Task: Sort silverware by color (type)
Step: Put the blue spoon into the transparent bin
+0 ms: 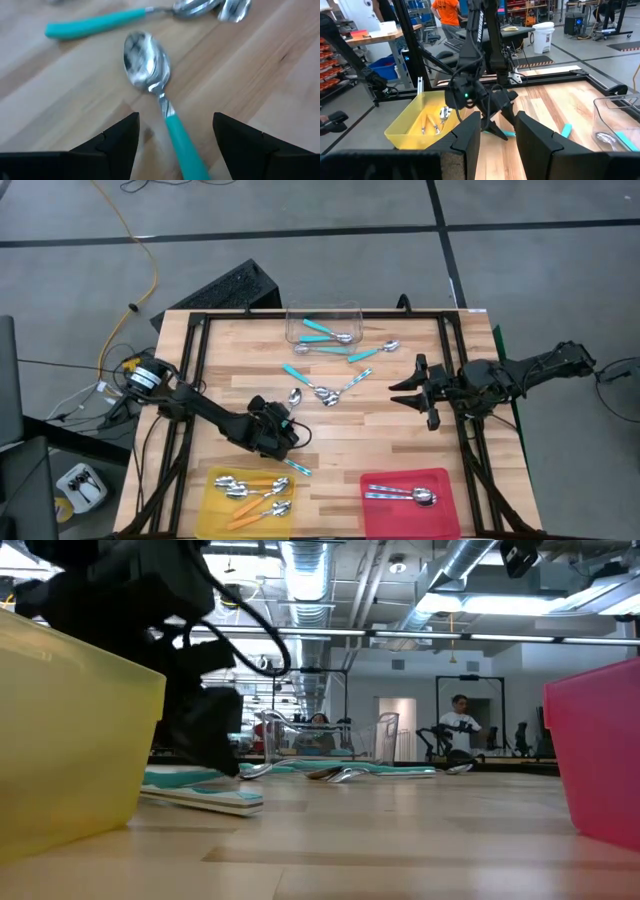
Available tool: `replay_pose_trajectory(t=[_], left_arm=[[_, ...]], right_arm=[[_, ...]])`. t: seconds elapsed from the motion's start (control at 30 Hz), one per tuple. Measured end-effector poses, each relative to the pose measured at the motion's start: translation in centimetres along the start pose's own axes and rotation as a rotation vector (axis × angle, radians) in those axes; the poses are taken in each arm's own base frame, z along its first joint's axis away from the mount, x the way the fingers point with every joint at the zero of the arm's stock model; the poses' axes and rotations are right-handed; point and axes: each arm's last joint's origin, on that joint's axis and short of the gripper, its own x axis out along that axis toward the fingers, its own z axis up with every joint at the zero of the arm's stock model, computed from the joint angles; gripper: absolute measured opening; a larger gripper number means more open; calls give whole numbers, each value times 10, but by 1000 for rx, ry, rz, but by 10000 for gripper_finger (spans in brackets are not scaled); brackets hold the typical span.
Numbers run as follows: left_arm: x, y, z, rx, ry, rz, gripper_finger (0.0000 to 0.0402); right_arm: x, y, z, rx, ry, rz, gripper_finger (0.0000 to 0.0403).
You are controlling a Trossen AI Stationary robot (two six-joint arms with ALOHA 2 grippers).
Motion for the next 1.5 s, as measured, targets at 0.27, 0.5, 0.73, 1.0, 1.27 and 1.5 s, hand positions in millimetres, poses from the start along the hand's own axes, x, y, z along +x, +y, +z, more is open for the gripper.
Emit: replay_pose_trajectory(t=[0.27,0.5,0.73,1.0,1.27,1.5], left_arm=[[9,-3,-9,-11,30,12,232],[9,-3,-10,-60,69,-1,130],[9,-3,-11,-50,77,0,27],[10,-5,-10,-36,50,-23,27],[6,-17,2,4,49,-53,27],[-1,-30,18,46,25,-83,27]], right_arm=[[0,0,0,0,0,0,143],[0,0,0,-1,-1,0,143],[0,0,0,14,-1,0,143],[0,0,0,24,0,0,143],[0,0,0,25,0,0,143],[0,0,0,25,0,0,143]])
